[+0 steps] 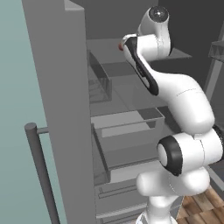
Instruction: Retrieve the sausage and cheese from the fridge and place them on the cutting board on the counter.
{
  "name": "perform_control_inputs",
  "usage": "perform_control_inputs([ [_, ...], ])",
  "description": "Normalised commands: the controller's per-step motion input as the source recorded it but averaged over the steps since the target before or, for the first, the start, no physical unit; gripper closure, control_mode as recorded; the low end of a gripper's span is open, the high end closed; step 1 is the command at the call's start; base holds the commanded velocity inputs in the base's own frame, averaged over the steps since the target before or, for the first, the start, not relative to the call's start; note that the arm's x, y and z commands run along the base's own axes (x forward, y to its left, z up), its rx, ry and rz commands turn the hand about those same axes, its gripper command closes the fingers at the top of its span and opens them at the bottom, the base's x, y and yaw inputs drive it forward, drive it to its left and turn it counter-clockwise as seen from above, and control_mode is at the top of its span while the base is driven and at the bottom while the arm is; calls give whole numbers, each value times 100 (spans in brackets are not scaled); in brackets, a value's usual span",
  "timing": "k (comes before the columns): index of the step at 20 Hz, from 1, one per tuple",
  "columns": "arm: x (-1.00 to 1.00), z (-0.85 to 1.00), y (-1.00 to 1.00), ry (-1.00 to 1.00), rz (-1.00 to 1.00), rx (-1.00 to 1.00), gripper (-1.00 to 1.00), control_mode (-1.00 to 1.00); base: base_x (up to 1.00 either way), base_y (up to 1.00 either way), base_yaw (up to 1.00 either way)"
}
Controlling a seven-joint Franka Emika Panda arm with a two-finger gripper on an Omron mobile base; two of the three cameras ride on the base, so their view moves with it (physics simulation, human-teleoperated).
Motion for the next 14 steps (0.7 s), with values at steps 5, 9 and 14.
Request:
perform_control_inputs([
  [5, 55, 0, 0, 0, 3, 0, -100, -100, 0, 0, 0],
  [9, 66, 0, 0, 0, 0, 0, -100, -100, 0, 0, 0],
  [14, 30, 0, 0, 1, 0, 0, -100, -100, 0, 0, 0],
])
